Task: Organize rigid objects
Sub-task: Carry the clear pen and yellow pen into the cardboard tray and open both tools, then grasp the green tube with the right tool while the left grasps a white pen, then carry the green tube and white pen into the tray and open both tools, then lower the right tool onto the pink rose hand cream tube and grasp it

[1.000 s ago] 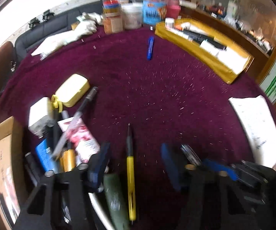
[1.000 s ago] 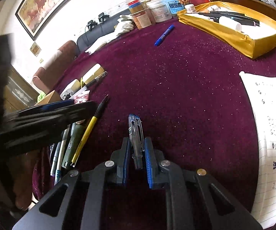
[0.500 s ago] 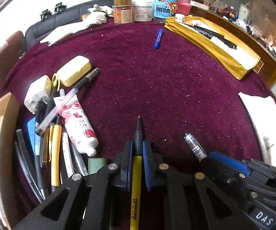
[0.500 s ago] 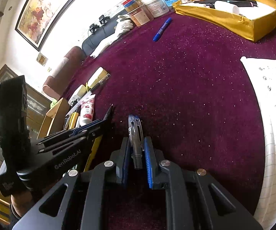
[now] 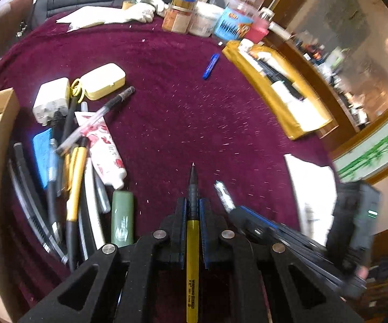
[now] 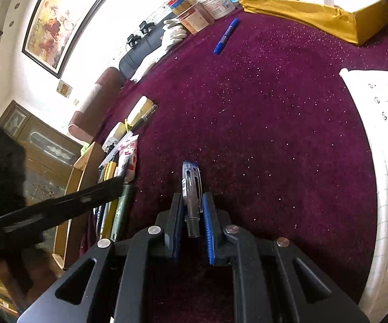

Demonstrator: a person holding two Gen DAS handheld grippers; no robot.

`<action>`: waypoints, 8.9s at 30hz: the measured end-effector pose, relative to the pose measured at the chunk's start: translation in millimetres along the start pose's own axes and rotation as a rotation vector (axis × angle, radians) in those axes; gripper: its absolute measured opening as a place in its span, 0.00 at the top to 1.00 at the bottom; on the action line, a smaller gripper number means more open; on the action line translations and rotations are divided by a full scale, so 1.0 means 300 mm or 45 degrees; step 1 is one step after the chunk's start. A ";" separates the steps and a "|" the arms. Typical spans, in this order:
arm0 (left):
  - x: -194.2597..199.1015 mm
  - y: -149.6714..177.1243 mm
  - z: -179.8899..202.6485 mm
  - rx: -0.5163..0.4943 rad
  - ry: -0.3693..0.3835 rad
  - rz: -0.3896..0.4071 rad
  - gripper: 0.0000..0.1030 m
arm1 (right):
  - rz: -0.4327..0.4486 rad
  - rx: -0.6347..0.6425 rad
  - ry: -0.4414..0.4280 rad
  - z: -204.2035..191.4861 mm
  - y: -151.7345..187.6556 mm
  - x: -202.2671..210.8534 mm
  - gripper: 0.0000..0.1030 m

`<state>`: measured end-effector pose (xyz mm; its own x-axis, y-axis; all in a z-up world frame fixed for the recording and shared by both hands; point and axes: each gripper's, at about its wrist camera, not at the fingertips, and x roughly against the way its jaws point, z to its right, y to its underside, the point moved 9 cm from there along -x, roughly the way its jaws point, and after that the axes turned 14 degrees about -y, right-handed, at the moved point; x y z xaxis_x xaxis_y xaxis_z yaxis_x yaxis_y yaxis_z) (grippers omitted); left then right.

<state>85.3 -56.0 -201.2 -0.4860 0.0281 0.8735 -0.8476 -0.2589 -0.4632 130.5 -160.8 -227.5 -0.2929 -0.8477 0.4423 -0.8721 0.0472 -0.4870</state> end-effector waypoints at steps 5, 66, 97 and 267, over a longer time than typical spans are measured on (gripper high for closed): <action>0.139 0.021 -0.069 0.028 0.044 0.090 0.93 | 0.040 -0.017 0.025 -0.028 -0.006 0.013 0.86; 0.310 0.180 -0.523 0.140 -0.241 0.310 0.28 | -0.173 0.190 0.198 -0.263 0.084 -0.248 0.57; -0.097 0.078 -0.148 -0.134 -0.279 -0.059 0.81 | 0.017 0.277 0.246 -0.131 0.073 -0.101 0.81; 0.261 0.147 -0.415 0.087 -0.195 0.340 0.24 | -0.076 0.089 -0.129 -0.308 0.065 -0.184 0.21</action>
<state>-16.6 54.9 -172.0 -0.6475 -0.1944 0.7369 -0.6753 -0.3019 -0.6730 93.6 -64.3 -191.8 -0.1973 -0.8972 0.3950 -0.8563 -0.0384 -0.5150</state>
